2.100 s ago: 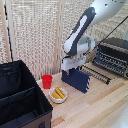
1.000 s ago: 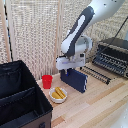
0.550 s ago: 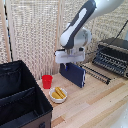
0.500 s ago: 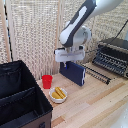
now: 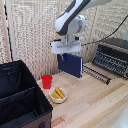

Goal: Gently maneuver your gripper in the book's direction. Confidently hold the book by angling your gripper properly. Relocate the book to the caddy. Pinpoint the back pocket of the caddy and set the book down inside it.

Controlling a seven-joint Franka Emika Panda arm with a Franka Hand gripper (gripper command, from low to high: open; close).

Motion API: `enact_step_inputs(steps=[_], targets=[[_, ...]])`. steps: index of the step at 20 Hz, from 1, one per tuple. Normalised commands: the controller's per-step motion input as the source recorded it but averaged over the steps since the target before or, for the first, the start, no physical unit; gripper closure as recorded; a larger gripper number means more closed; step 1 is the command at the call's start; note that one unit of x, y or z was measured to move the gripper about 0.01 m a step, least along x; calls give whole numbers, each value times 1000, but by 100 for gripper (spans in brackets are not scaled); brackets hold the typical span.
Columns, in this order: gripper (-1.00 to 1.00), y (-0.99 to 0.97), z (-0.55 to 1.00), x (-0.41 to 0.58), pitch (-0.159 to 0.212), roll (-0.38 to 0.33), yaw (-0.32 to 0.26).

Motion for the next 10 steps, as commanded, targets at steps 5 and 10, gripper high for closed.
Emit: enact_step_inputs(steps=[5,10], targets=[[100,62,873,114,15,9,-251],[100,8,845,13,-3,0,-327]])
